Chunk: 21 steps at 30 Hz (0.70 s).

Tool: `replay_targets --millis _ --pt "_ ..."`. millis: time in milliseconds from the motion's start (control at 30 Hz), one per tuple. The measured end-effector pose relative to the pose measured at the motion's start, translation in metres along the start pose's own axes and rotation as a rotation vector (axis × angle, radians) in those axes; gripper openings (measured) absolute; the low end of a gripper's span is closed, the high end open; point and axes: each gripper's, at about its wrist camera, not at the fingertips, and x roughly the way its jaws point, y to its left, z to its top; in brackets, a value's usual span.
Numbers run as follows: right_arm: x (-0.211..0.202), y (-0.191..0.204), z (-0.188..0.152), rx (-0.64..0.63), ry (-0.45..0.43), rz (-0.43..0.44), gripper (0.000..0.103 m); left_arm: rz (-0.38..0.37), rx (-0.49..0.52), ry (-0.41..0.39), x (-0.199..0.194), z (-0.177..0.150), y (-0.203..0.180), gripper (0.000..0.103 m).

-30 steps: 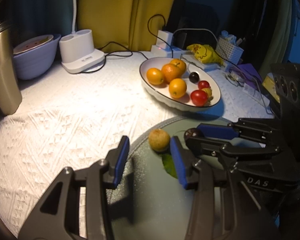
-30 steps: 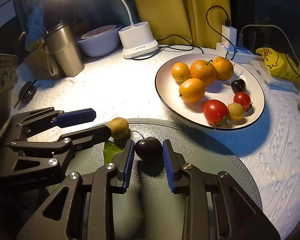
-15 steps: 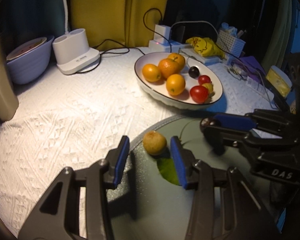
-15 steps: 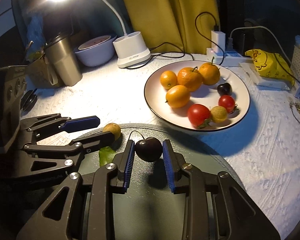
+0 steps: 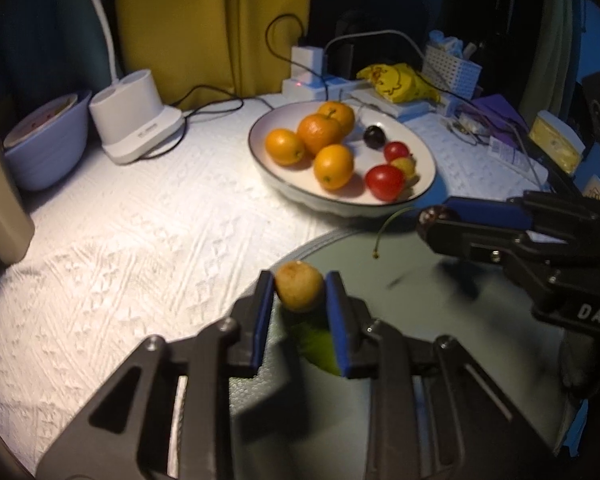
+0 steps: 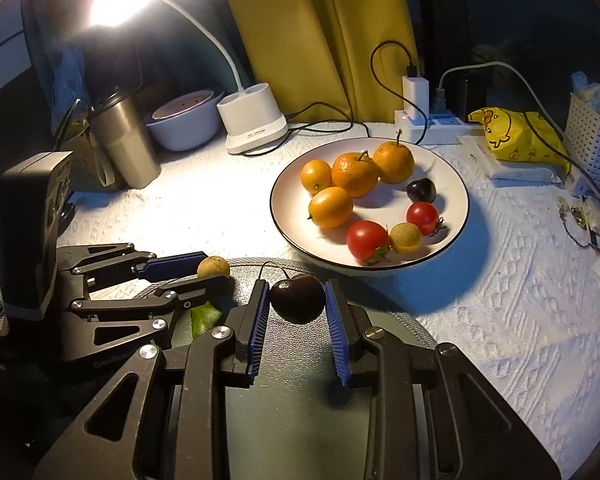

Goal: Organize fruits
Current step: 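Carry both fruits onto the white plate and open both tools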

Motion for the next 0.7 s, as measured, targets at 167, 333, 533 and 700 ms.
replay_targets --millis 167,333,533,700 --pt "-0.005 -0.004 0.001 0.004 -0.012 -0.004 0.030 -0.004 0.003 -0.029 -0.009 0.008 -0.004 0.027" --pt "-0.009 -0.008 0.005 0.006 -0.027 -0.007 0.030 -0.006 0.007 -0.042 -0.013 0.015 -0.007 0.027" --pt "-0.010 -0.016 0.011 0.013 -0.039 -0.011 0.030 -0.006 0.009 -0.055 -0.013 0.026 -0.008 0.027" --pt "-0.010 -0.025 0.018 0.014 -0.048 -0.017 0.030 -0.006 0.008 -0.063 -0.009 0.035 -0.008 0.027"
